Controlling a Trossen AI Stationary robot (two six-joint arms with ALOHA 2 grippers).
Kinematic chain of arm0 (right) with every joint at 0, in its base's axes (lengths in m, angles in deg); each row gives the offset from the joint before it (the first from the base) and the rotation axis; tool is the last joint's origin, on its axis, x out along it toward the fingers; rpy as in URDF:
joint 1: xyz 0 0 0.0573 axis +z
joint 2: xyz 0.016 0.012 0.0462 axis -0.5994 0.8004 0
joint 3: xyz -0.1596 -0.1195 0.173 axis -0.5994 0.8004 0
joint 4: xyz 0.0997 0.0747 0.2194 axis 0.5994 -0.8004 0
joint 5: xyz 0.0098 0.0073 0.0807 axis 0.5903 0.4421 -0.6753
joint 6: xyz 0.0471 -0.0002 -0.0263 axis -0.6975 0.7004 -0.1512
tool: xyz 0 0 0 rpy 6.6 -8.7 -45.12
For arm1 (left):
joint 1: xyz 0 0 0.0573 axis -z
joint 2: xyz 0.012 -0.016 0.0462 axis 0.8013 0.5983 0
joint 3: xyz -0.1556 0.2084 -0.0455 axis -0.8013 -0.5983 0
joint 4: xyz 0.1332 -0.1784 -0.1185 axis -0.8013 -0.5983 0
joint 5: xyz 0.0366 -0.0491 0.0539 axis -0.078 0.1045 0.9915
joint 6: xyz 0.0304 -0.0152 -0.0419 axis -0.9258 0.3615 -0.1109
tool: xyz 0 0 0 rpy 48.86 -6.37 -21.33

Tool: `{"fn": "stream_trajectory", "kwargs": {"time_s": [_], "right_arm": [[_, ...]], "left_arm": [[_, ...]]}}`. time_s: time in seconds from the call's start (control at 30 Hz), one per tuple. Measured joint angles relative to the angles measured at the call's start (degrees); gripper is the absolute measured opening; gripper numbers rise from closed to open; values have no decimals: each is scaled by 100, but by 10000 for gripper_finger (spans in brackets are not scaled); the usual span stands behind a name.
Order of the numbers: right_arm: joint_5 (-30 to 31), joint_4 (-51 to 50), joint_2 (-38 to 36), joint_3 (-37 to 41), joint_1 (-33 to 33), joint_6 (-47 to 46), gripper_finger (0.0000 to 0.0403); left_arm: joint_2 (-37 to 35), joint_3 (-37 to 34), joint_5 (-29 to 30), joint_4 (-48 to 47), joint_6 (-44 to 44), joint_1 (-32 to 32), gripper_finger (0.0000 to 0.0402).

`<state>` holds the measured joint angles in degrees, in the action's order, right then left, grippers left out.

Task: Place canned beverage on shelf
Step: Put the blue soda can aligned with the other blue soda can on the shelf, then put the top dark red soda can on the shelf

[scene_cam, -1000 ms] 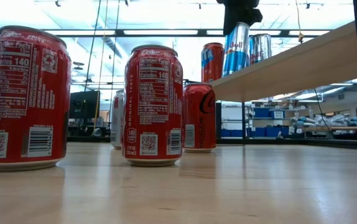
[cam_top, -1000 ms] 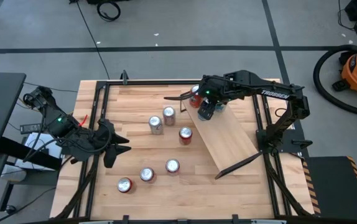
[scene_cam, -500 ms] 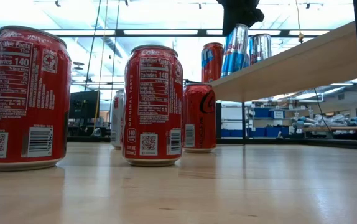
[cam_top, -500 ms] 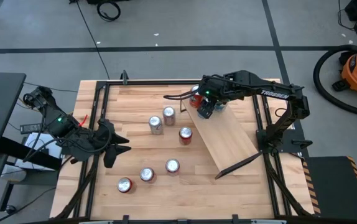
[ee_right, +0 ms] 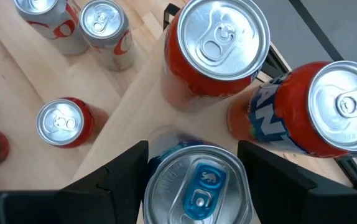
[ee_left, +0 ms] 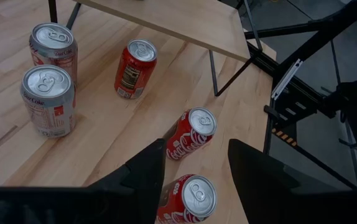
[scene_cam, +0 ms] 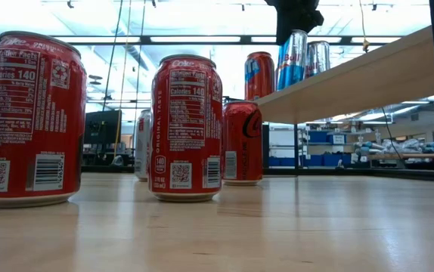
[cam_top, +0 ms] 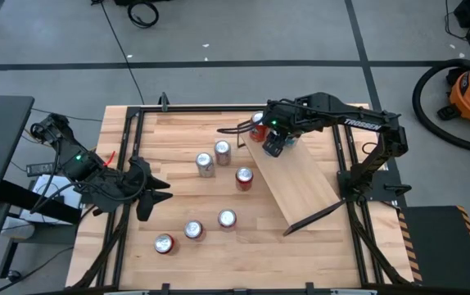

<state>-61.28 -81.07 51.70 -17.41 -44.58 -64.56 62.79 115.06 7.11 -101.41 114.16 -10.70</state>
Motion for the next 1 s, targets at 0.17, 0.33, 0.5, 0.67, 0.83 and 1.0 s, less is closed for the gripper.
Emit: {"fn": "stream_trajectory", "kwargs": {"time_s": [0.17,0.33,0.5,0.67,0.83,1.0], "right_arm": [[-160,11,-2,-2,0,195,255],[-217,63,-2,-2,0,239,278],[-192,72,-2,-2,-4,326,302],[-173,54,-2,-28,-7,326,307],[-55,-21,-5,-490,-1,344,305],[124,-43,-4,-1157,3,478,305]], "left_arm": [[0,0,0,0,-1,-1,185],[0,0,0,0,-52,-1,185],[0,0,4,-1,-109,1,185],[0,0,57,-9,-111,1,185],[0,0,59,-9,-111,1,185],[0,0,60,-9,-111,1,185]]}}
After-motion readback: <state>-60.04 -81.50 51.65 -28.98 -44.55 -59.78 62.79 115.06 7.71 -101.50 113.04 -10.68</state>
